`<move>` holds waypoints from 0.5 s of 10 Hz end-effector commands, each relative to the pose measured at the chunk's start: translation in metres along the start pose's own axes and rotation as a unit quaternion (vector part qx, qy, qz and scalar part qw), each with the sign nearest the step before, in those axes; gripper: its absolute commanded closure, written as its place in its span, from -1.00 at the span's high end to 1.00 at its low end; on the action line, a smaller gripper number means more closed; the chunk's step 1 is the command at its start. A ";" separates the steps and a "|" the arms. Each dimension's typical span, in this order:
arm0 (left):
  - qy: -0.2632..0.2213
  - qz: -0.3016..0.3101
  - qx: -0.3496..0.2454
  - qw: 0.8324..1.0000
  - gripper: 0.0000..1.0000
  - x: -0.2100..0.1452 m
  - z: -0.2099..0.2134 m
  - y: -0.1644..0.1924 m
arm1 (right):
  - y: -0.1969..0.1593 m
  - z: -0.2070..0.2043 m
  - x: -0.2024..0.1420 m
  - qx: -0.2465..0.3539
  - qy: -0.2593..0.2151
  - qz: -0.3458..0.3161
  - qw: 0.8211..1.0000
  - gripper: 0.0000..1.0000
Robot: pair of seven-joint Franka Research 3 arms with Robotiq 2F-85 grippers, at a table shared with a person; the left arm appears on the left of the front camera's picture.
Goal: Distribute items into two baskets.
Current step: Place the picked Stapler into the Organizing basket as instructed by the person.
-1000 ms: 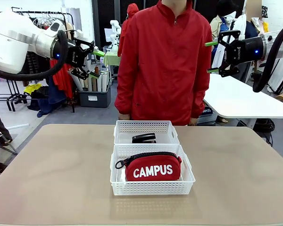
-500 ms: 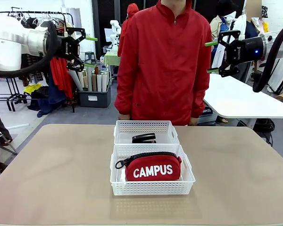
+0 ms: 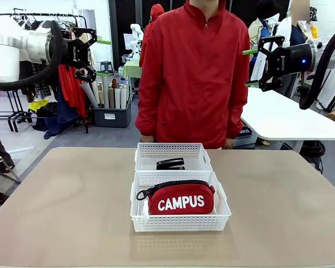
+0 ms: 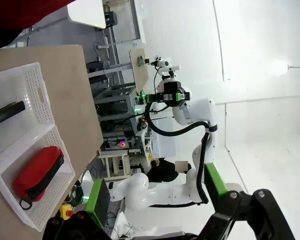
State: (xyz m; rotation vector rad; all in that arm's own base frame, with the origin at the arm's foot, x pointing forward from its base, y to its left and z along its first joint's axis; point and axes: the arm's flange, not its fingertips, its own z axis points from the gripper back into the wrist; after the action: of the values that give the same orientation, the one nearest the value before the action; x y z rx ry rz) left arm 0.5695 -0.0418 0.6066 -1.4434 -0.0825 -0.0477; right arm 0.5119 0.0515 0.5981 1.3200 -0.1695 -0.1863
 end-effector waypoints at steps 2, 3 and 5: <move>-0.006 -0.028 -0.025 0.999 1.00 -0.013 0.009 0.000 | 0.003 -0.001 -0.002 0.003 0.001 -0.007 1.000 1.00; -0.004 -0.029 -0.024 0.999 1.00 -0.013 0.010 0.001 | 0.003 -0.001 -0.002 0.003 0.001 -0.007 1.000 1.00; -0.007 -0.037 -0.022 0.999 1.00 -0.013 0.010 0.000 | 0.003 -0.001 -0.002 0.003 0.001 -0.007 1.000 1.00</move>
State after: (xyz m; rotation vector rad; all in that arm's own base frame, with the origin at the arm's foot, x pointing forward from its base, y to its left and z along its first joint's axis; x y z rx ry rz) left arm 0.5644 -0.0345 0.6067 -1.4582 -0.1272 -0.0831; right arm 0.5119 0.0515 0.5981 1.3200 -0.1695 -0.1864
